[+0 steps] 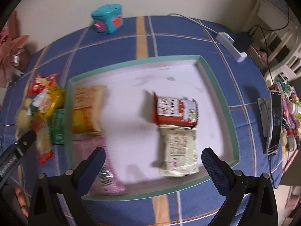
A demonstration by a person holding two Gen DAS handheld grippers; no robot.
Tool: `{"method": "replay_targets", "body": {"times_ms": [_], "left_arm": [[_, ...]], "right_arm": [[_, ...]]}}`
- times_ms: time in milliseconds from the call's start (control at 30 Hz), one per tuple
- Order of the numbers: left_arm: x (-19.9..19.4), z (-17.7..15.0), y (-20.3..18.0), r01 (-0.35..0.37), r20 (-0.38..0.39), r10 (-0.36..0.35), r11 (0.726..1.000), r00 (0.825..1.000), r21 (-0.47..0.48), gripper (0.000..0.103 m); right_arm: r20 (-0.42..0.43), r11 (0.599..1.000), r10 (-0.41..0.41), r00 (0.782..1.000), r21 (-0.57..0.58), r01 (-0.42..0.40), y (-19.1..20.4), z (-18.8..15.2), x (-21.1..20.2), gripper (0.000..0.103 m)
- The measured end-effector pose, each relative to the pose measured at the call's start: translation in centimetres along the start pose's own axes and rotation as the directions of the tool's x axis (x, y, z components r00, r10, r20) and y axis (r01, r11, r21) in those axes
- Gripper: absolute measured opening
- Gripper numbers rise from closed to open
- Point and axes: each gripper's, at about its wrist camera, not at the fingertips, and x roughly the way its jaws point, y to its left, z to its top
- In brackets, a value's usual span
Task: Organize snacks
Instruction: 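Move both tools back from the tray to the snack pile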
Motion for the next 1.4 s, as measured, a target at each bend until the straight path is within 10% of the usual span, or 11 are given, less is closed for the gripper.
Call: {"method": "replay_targets", "body": {"times_ms": [633, 1400], "left_arm": [[0.2, 0.8, 10.4, -0.091, 0.001, 0.093, 0.975, 0.996, -0.205, 0.103], [2.3, 0.1, 14.3, -0.149, -0.084, 0.129, 0.935, 0.988, -0.322, 0.103]], "right_arm": [[0.002, 0.976, 0.07, 0.998, -0.208, -0.068, 10.7, -2.0, -1.1, 0.103], [-0.083, 0.952, 0.094, 0.992, -0.284, -0.114, 17.1, -4.0, 2.3, 0.103]]}}
